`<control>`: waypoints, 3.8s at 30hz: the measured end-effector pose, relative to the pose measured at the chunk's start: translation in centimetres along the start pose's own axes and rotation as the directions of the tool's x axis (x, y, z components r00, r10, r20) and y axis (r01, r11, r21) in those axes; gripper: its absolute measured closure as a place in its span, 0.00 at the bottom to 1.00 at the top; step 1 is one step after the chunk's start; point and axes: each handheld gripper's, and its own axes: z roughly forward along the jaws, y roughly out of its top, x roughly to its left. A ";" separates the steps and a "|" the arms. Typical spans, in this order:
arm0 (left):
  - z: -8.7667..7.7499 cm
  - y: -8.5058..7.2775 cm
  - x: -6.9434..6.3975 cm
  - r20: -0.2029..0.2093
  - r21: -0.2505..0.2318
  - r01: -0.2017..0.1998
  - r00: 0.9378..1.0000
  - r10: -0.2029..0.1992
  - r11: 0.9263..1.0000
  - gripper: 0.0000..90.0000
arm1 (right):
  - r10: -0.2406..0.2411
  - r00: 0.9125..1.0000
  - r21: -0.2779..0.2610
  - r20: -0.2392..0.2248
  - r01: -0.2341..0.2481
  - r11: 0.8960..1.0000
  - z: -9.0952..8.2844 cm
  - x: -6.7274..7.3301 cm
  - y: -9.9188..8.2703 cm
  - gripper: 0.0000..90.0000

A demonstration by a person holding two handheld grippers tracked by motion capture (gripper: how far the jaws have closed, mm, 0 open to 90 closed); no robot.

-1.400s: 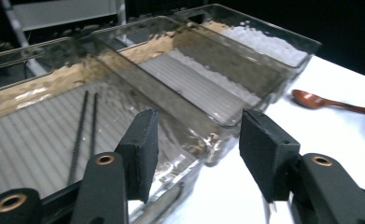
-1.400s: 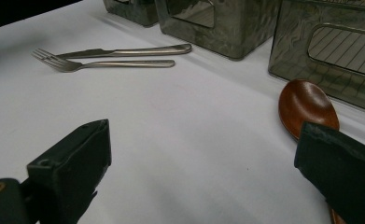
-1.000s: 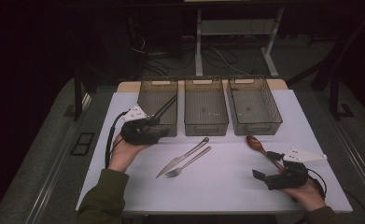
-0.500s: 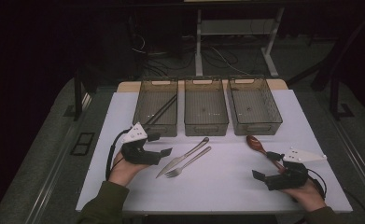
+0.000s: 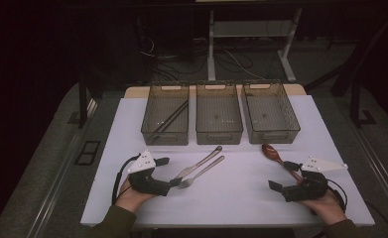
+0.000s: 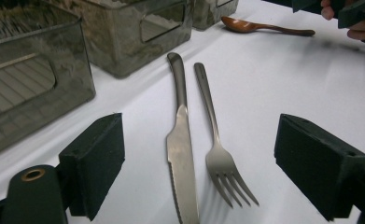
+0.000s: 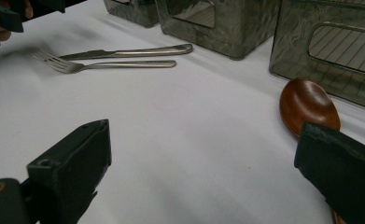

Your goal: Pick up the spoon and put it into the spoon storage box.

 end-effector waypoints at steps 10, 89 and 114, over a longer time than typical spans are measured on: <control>0.1 -0.4 -0.2 -0.021 0.011 0.019 1.000 -0.019 1.000 0.02 | 0.030 0.999 0.026 -0.013 -0.030 0.999 -0.5 -0.2 0.5 0.06; 0.4 -0.1 -0.6 -0.003 0.036 0.014 1.000 -0.014 0.999 0.00 | 0.103 0.985 0.277 0.139 -0.138 0.951 6.4 -7.9 4.2 0.56; 0.4 -0.2 -0.6 -0.004 0.043 0.012 1.000 -0.012 0.999 0.00 | -0.050 0.991 0.339 0.128 0.004 0.941 7.0 -6.3 4.1 0.78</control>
